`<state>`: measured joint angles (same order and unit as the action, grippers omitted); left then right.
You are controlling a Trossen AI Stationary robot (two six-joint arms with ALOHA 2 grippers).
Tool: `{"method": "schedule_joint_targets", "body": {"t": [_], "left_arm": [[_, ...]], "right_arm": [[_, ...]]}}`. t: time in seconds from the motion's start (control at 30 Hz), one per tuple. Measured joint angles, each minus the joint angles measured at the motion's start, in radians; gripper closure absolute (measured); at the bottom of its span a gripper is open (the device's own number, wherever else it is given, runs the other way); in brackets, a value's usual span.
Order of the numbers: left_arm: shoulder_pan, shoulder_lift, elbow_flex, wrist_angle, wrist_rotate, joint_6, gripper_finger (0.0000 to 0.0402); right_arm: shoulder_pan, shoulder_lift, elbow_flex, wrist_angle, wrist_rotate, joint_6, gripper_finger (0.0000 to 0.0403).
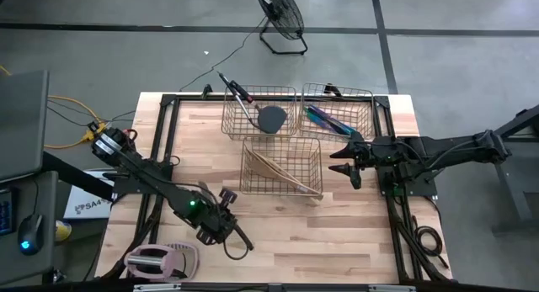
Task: Pick & Place Kitchen Items
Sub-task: Put the black spatula into the top left wire basket
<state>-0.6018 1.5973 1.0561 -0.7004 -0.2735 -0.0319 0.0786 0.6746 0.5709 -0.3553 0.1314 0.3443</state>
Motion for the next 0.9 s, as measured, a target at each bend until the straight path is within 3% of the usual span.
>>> {"method": "schedule_joint_targets", "body": {"t": [0.4, 0.6, 0.73, 0.9], "left_arm": [[0.0, -0.147, 0.0, 0.057, -0.13, -0.036, 0.0402], [0.0, -0.208, 0.038, 0.082, -0.254, -0.021, 0.0402], [0.02, -0.238, 0.099, 0.121, -0.372, 0.06, 0.0402], [0.096, -0.261, 0.15, 0.297, -0.429, 0.259, 0.0402]], "right_arm": [[0.0, 0.0, 0.0, 0.0, 0.0, -0.005, 0.021], [0.0, 0.0, 0.0, 0.0, 0.0, -0.008, 0.021], [0.0, 0.0, 0.0, 0.0, 0.0, -0.008, 0.021], [0.0, 0.0, 0.0, 0.001, 0.0, -0.008, 0.021]]}}
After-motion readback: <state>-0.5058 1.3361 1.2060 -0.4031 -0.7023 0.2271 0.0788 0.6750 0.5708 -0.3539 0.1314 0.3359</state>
